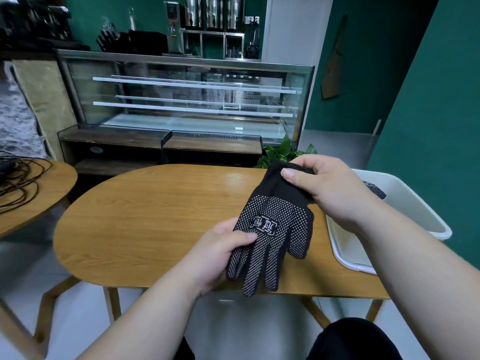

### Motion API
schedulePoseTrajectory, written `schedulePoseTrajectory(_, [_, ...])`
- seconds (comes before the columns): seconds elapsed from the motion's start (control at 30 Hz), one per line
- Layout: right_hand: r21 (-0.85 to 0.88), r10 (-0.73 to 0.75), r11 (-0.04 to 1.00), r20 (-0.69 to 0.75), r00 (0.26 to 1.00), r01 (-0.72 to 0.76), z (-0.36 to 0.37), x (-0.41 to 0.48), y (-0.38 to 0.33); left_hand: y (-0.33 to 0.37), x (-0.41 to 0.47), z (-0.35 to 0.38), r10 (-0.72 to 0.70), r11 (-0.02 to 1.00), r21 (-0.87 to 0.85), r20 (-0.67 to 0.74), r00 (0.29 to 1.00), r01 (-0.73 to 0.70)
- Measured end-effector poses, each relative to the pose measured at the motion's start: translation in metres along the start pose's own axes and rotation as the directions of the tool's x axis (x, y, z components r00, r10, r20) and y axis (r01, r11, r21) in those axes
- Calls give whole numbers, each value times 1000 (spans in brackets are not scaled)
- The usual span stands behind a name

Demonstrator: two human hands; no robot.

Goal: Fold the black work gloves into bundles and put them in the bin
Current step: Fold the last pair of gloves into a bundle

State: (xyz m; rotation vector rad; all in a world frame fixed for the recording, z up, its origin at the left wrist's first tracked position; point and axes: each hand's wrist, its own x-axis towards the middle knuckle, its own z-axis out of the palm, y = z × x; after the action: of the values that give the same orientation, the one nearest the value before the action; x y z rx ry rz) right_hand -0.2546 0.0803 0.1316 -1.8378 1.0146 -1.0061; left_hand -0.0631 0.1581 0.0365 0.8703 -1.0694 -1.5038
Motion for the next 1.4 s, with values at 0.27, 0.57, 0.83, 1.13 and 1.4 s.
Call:
schedulePoseTrajectory(0.27, [-30, 25, 999, 28, 999, -24, 3, 13, 25, -1, 12, -27, 30, 976, 217, -41, 999, -20])
schedulePoseTrajectory(0.57, [-66, 241, 970, 142, 960, -234, 12, 46, 76, -16, 44, -68, -266, 736, 647, 6, 964, 199])
schedulePoseTrajectory(0.83, [-260, 170, 961, 301, 938, -91, 10, 81, 79, 27, 109, -52, 99, 825, 563, -52, 994, -52])
schedulePoseTrajectory(1.13, [-96, 127, 989, 158, 979, -112, 3, 152, 90, 76, 188, -54, 150, 495, 868, -32, 988, -47])
schedulePoseTrajectory(1.4, [-323, 118, 944, 123, 985, -73, 2, 214, 101, 95, 249, -76, 192, 260, 964, -103, 976, 51])
